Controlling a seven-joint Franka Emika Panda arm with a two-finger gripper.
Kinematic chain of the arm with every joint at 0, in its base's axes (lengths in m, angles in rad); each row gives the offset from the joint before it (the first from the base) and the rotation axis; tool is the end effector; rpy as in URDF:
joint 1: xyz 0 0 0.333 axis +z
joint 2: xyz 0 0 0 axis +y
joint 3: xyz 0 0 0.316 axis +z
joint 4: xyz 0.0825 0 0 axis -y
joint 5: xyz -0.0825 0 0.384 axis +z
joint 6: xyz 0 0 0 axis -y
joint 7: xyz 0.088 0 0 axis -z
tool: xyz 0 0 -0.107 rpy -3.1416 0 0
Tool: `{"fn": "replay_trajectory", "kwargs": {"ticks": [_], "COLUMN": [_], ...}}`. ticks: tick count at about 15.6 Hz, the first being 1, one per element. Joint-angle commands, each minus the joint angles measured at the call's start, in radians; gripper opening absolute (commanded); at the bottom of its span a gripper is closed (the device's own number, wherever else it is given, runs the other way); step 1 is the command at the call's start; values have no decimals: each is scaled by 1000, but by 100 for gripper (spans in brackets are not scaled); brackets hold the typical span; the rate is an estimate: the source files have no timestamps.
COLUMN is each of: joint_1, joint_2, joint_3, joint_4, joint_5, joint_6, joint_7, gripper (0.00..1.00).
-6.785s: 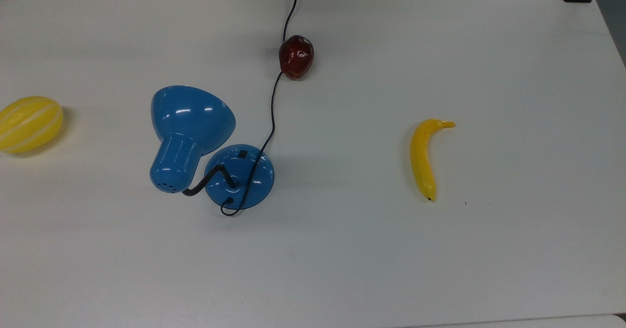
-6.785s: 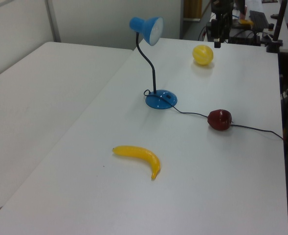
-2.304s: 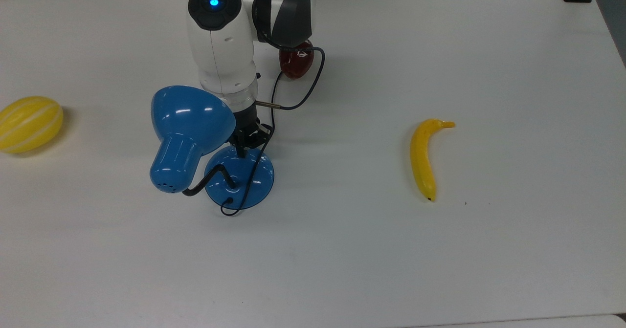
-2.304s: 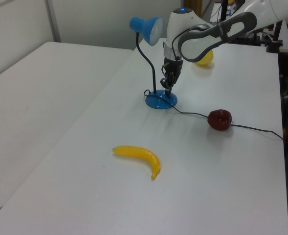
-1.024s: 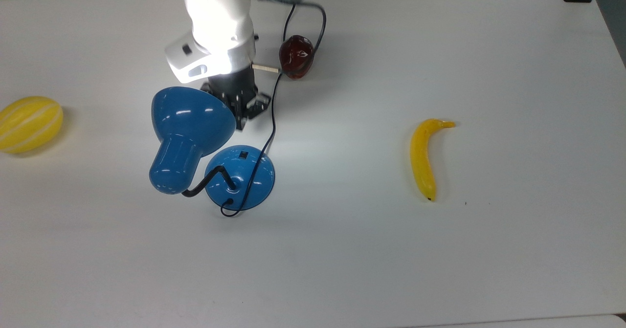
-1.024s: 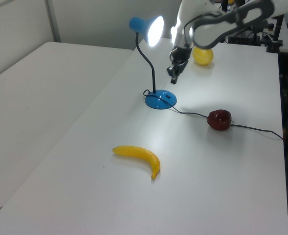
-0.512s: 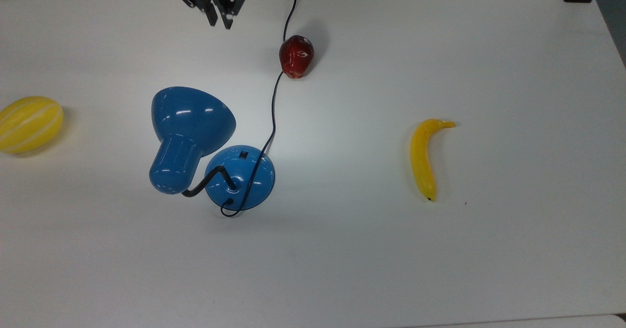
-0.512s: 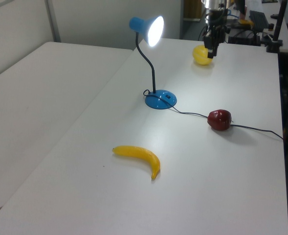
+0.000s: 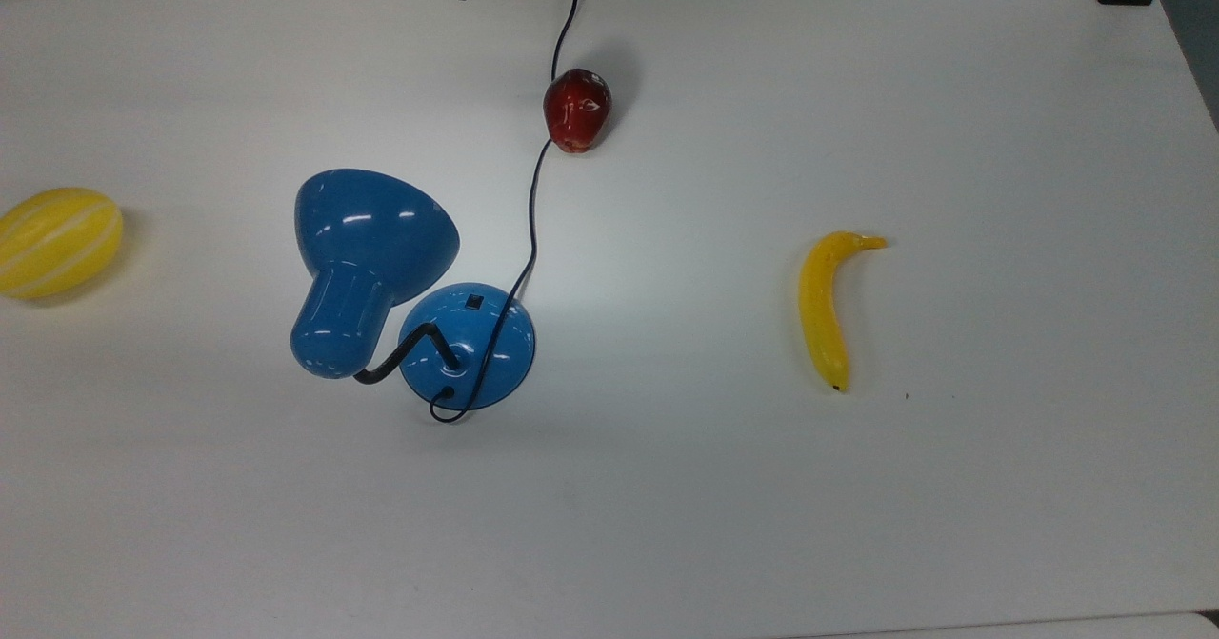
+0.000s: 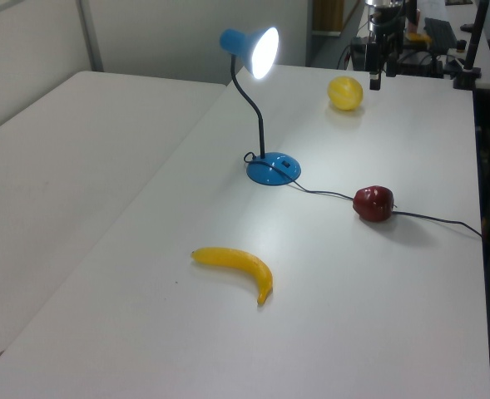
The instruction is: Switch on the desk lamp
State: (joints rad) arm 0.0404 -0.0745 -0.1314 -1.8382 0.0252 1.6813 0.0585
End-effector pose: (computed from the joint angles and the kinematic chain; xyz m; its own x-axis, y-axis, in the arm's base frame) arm 0.5283 -0.0477 0.5474 0.9850 -0.1502 -0.0849 -0.1531 -0.9878 -0.0296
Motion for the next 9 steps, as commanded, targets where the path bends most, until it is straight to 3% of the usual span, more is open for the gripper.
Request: {"fn": "replay_trajectory", "kwargs": {"ticks": [1,9], "joint_1": [-10,-2], "joint_2": [-7,13], "joint_3": [6,-17], "joint_4": [0,31], "joint_5": [-10,-11], "joint_6": [6,6], "joint_7": [-34,-62], "gripper": [100,100]}}
